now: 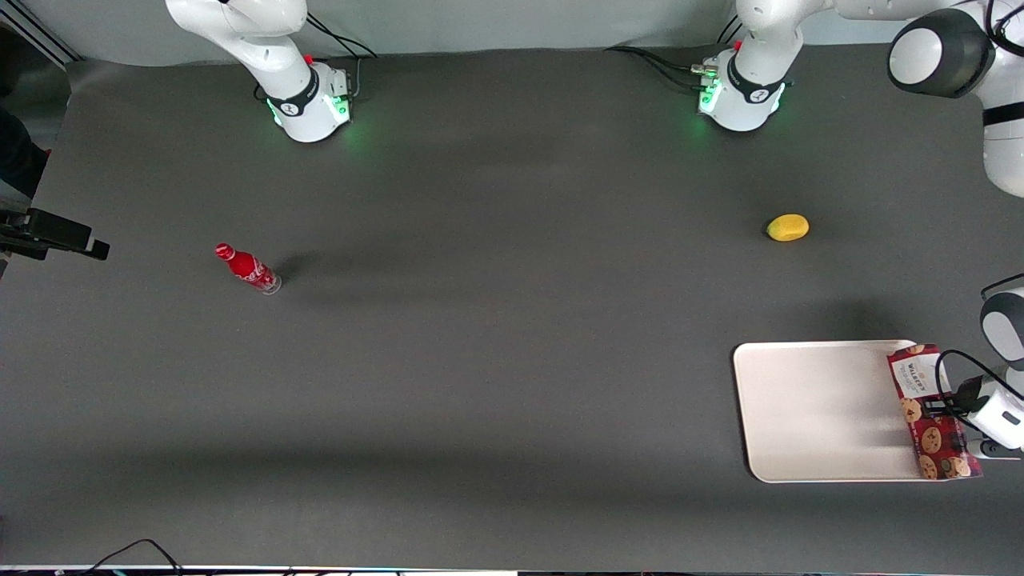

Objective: Place red cookie box on tray
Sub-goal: 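Lower the held cookie box onto the white tray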

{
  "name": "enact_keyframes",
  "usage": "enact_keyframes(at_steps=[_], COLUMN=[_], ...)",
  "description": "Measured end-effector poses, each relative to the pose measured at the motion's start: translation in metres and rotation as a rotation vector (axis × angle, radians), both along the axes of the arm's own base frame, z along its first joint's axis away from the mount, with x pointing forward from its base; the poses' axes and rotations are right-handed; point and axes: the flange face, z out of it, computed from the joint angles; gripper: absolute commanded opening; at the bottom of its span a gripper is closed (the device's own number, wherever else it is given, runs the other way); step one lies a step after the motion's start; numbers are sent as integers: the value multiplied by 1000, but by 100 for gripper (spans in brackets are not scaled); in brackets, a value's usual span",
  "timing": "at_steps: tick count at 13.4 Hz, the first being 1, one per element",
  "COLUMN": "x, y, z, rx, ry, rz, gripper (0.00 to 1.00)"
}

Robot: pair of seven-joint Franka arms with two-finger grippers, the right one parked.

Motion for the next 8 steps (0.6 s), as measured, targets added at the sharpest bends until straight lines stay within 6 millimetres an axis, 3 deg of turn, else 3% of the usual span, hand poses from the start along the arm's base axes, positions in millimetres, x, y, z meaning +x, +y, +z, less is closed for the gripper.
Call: enact_keyframes(at_steps=[8], x=[3], y=[5], z=[4], rx=[16], ry=[-25], rz=[-8], gripper=[100])
